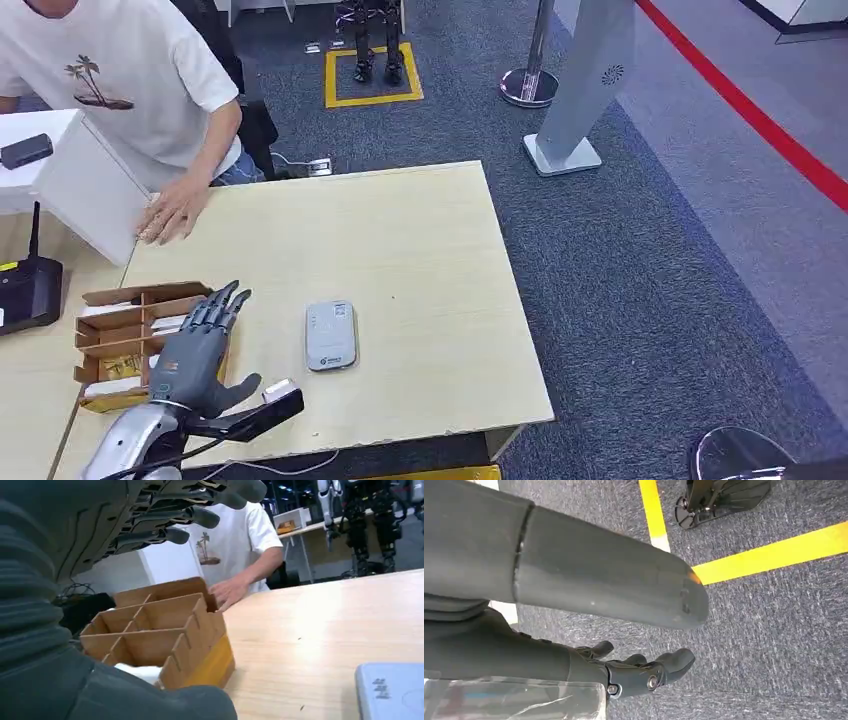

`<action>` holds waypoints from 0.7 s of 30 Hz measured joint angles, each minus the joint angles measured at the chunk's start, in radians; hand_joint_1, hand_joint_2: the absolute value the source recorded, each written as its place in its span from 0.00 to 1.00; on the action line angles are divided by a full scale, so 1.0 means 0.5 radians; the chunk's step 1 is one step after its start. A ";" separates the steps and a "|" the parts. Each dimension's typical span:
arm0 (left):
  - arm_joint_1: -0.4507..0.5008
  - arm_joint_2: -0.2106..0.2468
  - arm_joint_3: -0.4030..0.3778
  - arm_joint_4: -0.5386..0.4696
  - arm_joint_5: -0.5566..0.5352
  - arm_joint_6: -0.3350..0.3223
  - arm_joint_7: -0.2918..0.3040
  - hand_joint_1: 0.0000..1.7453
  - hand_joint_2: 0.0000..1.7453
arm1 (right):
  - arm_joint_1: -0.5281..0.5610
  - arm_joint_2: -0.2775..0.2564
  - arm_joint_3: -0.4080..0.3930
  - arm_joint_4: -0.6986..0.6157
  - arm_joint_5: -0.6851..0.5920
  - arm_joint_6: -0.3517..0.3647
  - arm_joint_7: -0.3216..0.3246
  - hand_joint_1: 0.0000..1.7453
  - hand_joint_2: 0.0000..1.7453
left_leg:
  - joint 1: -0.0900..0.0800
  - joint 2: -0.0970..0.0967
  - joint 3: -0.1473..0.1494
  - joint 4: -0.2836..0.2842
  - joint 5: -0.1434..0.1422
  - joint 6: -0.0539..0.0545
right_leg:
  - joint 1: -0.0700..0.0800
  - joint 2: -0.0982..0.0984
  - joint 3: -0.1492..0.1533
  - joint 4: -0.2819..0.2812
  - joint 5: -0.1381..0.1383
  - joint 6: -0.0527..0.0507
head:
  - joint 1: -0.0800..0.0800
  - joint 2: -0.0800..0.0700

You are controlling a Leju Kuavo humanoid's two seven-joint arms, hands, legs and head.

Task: Pass the card to the sensor for recognition and then transmit it.

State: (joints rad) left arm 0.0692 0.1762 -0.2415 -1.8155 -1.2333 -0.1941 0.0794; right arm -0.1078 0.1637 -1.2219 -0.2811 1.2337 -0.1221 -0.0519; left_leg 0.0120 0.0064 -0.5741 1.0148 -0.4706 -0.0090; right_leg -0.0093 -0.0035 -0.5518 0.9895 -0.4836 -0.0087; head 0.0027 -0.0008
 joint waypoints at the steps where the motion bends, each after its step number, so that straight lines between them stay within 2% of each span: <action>1: 0.029 -0.004 0.000 -0.025 -0.017 0.033 0.003 0.00 1.00 | 0.000 0.000 -0.004 0.001 -0.011 -0.006 0.002 0.00 1.00 | 0.000 0.000 0.000 0.000 0.000 0.000 | 0.000 0.000 0.000 0.000 0.000 0.000 | -0.001 0.001; 3: 0.080 -0.054 0.005 -0.077 -0.030 0.128 -0.003 0.00 1.00 | 0.001 0.002 -0.010 0.000 -0.018 -0.020 0.011 0.00 1.00 | -0.001 0.000 -0.001 0.000 0.000 0.000 | 0.000 -0.001 0.000 -0.001 -0.001 0.001 | -0.001 0.001; 6: 0.119 -0.134 0.008 -0.137 -0.017 0.176 -0.024 0.00 1.00 | -0.001 0.005 -0.023 0.000 -0.019 -0.024 0.014 0.00 1.00 | -0.001 -0.001 -0.001 0.000 0.000 0.000 | 0.000 -0.002 0.001 -0.001 -0.001 0.002 | 0.001 0.001; 9: 0.156 -0.289 0.048 -0.197 0.082 0.287 -0.090 0.00 1.00 | 0.002 0.014 -0.034 0.000 -0.030 -0.028 0.021 0.00 1.00 | -0.002 -0.001 -0.001 0.001 0.000 0.001 | 0.000 -0.004 0.001 -0.001 -0.001 0.002 | -0.001 0.000; 14: 0.270 -0.470 0.071 -0.265 0.054 0.309 -0.126 0.00 1.00 | 0.001 0.030 -0.036 -0.001 -0.041 -0.031 0.023 0.00 1.00 | -0.001 -0.001 0.000 0.001 -0.001 0.001 | -0.001 -0.004 0.002 -0.001 -0.001 0.002 | 0.000 0.001; 21: 0.369 -0.494 0.088 -0.269 -0.205 0.223 -0.042 0.00 1.00 | 0.000 0.030 -0.037 -0.008 -0.044 -0.031 0.024 0.00 1.00 | 0.000 -0.001 0.000 0.000 -0.001 0.001 | 0.000 -0.004 0.001 -0.001 -0.001 0.002 | 0.000 0.001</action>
State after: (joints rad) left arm 0.2537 -0.0706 -0.1976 -1.9501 -1.3360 -0.0828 0.0584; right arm -0.1076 0.1785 -1.2402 -0.2850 1.2116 -0.1377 -0.0397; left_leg 0.0121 0.0056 -0.5742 1.0148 -0.4711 -0.0084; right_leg -0.0093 -0.0055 -0.5512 0.9890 -0.4842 -0.0078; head 0.0027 -0.0004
